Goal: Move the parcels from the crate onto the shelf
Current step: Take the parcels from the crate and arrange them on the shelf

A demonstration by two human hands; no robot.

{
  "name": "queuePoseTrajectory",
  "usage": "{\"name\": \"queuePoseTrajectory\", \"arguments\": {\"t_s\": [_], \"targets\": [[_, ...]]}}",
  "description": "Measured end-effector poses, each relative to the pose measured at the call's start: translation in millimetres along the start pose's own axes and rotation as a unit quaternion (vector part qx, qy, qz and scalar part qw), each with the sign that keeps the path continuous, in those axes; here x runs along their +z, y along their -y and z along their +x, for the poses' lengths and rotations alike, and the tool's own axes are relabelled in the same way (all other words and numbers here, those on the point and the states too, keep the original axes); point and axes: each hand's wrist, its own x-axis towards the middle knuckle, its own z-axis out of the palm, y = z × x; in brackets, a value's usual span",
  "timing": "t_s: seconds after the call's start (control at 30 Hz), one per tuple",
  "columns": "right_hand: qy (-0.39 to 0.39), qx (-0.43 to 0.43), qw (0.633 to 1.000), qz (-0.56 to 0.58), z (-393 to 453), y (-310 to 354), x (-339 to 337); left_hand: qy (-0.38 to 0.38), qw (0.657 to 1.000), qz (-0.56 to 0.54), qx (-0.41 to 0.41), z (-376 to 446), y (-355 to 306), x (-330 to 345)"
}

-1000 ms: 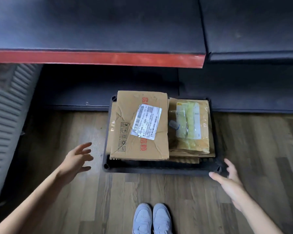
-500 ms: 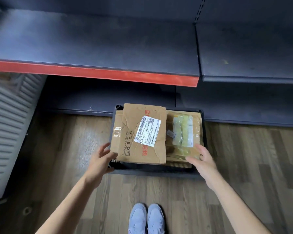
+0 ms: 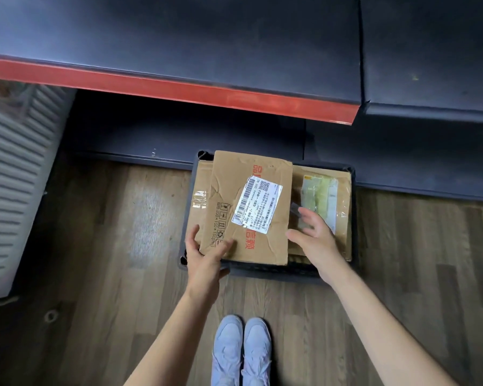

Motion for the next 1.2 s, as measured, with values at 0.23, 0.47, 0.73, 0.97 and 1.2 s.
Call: {"name": "queuePoseTrajectory", "arguments": {"t_s": [0.23,0.47,0.73,0.97,1.2], "targets": [[0.01,0.012,1.0,0.005,12,0,4,-0.038,0.994,-0.098,0.02,7,6,9],[0.011,0.022,1.0,0.006,24,2,2,-0.037,0.993,-0.106,0.025,9,2,8],[0.026,0.012,0.999,0.04,21,1,3,-0.036,0.996,-0.074,0.031,15,-4,-10],[0.008,-0.063,0.997,0.044,17,30,-13,0.046,0.995,0.049,0.072,16,-53,-46],[0.069,-0.141,0.988,-0.003,8,60,-22,0.154,0.97,0.162,0.096,3,-103,-50]]}}
